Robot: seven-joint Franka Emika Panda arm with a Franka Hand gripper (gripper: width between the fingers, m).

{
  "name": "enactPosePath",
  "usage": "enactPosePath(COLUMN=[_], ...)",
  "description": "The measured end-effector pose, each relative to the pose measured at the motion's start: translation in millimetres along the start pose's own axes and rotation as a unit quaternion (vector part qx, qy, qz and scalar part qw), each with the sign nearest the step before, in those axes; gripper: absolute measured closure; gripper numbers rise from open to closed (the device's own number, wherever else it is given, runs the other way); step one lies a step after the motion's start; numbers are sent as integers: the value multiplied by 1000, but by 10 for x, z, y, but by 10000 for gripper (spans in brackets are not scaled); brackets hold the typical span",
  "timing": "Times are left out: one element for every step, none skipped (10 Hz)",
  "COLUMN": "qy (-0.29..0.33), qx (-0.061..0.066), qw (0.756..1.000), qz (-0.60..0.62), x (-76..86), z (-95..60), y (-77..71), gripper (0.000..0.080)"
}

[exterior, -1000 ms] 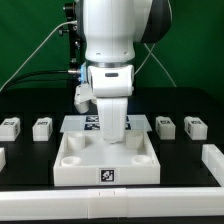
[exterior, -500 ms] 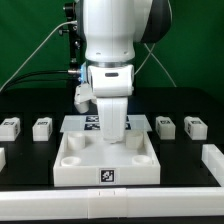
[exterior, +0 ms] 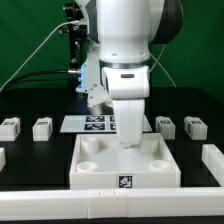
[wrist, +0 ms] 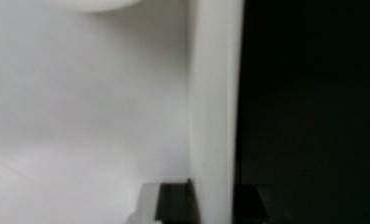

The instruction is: Assemble one leg

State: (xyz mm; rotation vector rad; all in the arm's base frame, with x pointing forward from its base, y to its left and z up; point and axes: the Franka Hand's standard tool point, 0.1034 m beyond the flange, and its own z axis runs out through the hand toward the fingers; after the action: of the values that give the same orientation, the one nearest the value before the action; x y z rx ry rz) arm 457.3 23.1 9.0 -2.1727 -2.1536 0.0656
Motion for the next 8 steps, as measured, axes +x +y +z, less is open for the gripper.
enactPosePath(qy=[1,3,5,7,8,9,9,10], qx=[-2,-5,-6,-7,-9,-9,-10,-11], qw=[1000,1000,1000,1000,1000,1000,1000,1000], qz=[4,10,22,26,24,23,22,20], x=[72,163,268,345,406,427,447,470], z=[0,-2,-6,-16,-26,-21,-26,-31], y=[41,79,136,193,253,284,306,312], gripper=[726,726,726,726,726,726,726,727])
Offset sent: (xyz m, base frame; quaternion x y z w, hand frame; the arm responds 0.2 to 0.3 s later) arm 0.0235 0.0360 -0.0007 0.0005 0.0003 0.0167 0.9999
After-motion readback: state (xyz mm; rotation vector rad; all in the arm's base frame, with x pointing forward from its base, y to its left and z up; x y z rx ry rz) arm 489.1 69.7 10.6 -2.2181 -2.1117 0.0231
